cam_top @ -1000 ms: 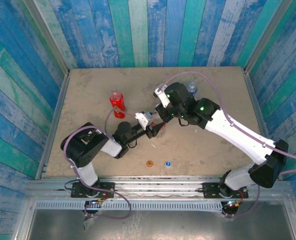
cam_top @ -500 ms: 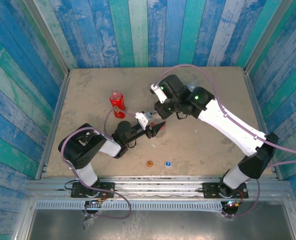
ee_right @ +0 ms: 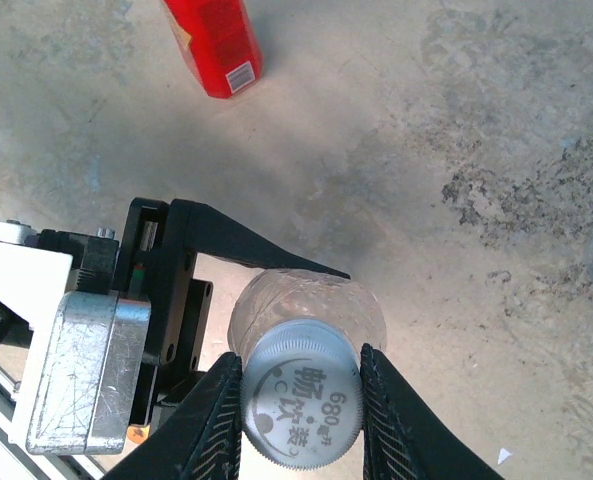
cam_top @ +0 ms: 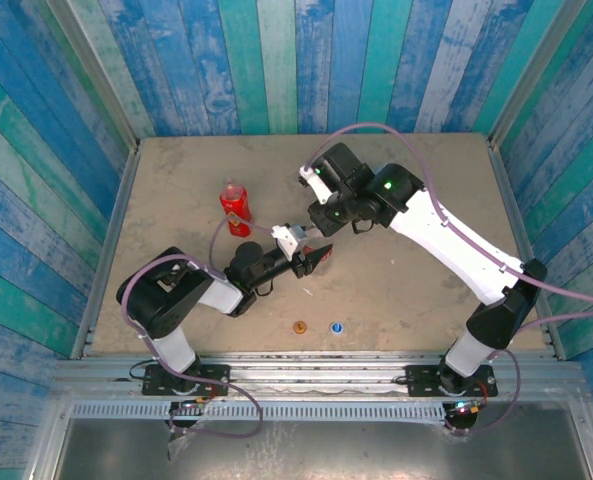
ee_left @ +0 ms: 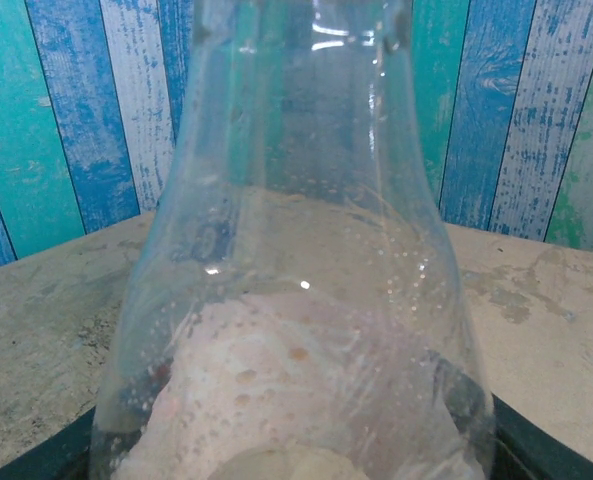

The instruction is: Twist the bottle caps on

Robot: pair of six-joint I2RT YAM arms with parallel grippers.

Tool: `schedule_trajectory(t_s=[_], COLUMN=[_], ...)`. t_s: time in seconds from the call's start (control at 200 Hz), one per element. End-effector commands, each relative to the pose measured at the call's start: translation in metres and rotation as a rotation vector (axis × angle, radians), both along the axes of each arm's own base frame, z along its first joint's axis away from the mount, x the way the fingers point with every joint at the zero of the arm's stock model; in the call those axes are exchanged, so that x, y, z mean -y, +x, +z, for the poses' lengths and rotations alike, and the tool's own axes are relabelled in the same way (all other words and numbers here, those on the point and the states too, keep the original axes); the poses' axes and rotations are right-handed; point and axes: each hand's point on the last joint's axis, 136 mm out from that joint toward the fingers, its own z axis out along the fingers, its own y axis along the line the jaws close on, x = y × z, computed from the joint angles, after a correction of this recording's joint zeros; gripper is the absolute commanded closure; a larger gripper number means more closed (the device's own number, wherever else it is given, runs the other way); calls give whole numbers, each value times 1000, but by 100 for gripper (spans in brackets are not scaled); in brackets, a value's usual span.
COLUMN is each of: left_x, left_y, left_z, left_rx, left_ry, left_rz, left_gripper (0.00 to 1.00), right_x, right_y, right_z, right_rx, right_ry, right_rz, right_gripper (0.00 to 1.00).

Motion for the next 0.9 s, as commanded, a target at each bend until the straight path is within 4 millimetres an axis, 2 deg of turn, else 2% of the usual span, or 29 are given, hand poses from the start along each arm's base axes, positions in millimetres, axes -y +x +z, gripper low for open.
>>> schedule_trajectory(t_s=[0.0, 0.14, 0.521, 0.896], left_x=[0, 0, 3, 2], left_y=[-9, -9, -9, -8], left_z=[-6, -9, -12, -13], left_rx=[-33, -43, -76, -85], left_ry=[25, 30, 29, 29], left_rz=[-32, -33, -42, -39], left_gripper=[37, 37, 38, 38], right_x=[23, 20, 11, 11], right_y=[-23, -22, -11, -6], right_z=[-46, -47, -23, -19], right_rx=[-178, -168, -78, -81], right_ry=[-165, -171, -102, -58], right_rz=[-3, 23, 24, -17], right_gripper=[71, 69, 66, 67])
